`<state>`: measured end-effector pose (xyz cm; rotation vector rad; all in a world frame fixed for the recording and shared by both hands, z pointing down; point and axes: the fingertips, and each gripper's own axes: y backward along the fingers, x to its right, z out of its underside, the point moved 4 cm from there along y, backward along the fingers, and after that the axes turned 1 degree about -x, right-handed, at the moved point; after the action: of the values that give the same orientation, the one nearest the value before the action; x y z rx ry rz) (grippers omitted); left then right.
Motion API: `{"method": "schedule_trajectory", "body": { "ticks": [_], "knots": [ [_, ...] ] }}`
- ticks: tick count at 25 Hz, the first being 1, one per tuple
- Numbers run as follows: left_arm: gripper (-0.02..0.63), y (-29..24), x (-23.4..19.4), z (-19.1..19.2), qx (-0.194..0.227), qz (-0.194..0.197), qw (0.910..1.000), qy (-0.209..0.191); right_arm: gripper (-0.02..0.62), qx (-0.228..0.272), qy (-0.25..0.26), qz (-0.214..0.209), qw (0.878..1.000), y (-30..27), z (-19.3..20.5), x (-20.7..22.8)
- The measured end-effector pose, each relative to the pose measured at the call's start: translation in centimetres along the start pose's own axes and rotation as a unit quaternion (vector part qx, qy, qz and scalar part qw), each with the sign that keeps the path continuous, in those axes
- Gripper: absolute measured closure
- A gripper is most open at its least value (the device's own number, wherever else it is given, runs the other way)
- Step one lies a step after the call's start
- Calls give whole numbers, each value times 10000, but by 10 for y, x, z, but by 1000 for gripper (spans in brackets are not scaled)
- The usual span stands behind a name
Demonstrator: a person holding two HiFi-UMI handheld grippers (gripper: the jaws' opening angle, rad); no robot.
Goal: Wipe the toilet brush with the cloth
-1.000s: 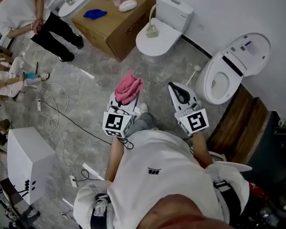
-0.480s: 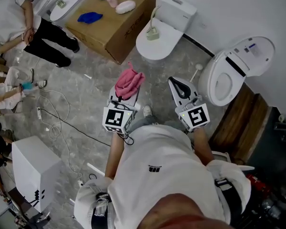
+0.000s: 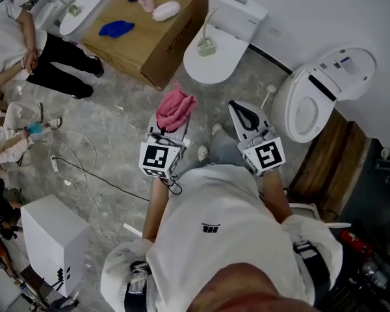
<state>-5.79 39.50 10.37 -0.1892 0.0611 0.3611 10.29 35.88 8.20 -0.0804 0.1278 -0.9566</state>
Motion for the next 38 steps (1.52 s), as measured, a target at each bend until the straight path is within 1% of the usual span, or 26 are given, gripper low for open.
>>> {"method": "schedule_trajectory", "body": {
  "ticks": [5,9,15,22,25,32,38],
  "knots": [
    [476,-21,-12,-1,18,61,10000,-28,598,-42,-58,-7,10000,-18,3,13],
    [476,-48,-29,0,-9,54,10000,-28,598,-35,-120,19,9999,-40,7,34],
    [476,-100,-62,-4,-14,70,10000,11,598,225,-246,189,9993,-86,4,78],
    [476,-173,-107,-4,-99,-5,9999,60,598,-13,-440,110,9990,-153,20,138],
    [476,-204,-124,0,-253,-48,9996,109,598,-172,-514,64,9985,-181,33,165],
    [476,-265,-159,16,-489,-47,9988,5,598,-522,-651,-38,9965,-233,68,210],
    [476,-321,-182,54,-818,37,9965,143,598,-905,-814,-152,9924,-270,117,245]
  ]
}}
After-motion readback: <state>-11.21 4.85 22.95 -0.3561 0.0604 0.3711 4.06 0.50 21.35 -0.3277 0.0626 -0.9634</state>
